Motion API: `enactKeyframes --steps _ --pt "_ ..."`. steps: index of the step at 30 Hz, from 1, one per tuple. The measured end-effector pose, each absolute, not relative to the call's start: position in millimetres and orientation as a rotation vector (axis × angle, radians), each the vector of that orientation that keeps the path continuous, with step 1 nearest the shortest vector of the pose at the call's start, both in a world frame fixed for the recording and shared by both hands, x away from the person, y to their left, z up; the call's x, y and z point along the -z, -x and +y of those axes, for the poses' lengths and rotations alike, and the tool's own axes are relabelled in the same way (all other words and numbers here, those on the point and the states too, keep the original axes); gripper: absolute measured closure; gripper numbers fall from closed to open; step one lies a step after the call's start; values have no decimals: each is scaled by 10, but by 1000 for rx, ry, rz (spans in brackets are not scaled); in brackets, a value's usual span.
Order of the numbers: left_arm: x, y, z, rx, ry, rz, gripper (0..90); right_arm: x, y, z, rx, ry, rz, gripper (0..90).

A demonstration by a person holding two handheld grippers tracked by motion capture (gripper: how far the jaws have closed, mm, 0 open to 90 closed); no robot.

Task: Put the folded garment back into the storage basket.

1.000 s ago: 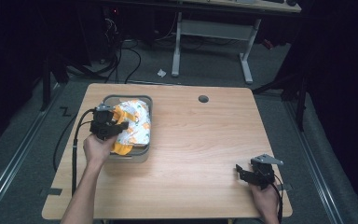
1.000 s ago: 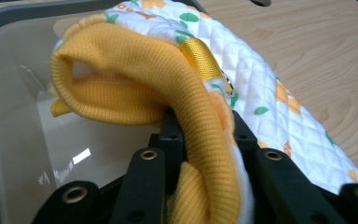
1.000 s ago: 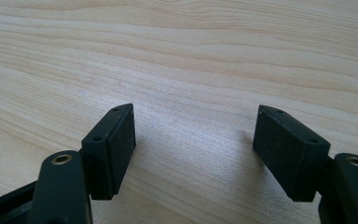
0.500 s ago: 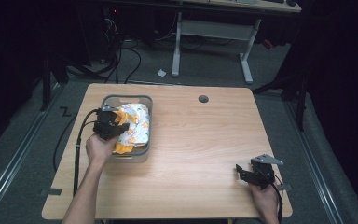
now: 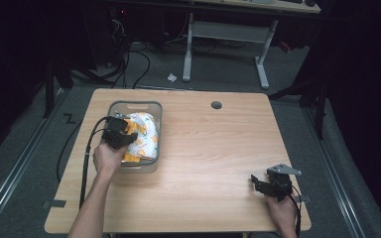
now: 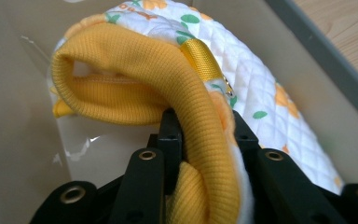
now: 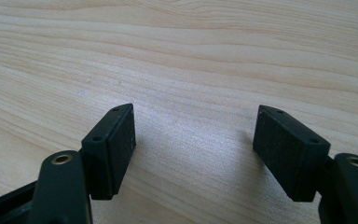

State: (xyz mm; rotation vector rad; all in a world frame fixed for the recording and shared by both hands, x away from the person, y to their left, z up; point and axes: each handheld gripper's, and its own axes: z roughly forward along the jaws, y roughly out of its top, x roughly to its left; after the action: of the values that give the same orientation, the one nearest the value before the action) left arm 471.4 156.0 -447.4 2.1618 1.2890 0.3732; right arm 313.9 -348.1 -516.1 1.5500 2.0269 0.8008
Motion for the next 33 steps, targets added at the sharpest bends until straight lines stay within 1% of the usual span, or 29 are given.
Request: enactKeyframes --steps 6,10,16,21,25,28,33 --pt "4496 -4750 1478 -391 -2199 1294 710 5161 -3139 -3481 -801 -1550 2027 301" --pt "4508 -4771 1470 -400 -2213 1324 668 5161 -3139 -3480 -801 -1550 2026 301" --pt "4526 -4792 1449 -463 -2256 1368 551 5161 -3140 -3482 -800 -1547 2027 301" --pt "4525 -4809 1463 -471 -2239 1408 451 5161 -3140 -3482 -800 -1547 2027 301" --pt "4493 -4808 1493 -446 -2211 1434 394 5161 -3140 -3481 -801 -1548 2027 301" --pt "4458 -4789 1515 -461 -2184 1437 355 5161 -3139 -3481 -801 -1548 2026 301" --pt "4382 -4747 1545 -470 -2128 1432 320 5161 -3139 -3482 -800 -1548 2027 301"
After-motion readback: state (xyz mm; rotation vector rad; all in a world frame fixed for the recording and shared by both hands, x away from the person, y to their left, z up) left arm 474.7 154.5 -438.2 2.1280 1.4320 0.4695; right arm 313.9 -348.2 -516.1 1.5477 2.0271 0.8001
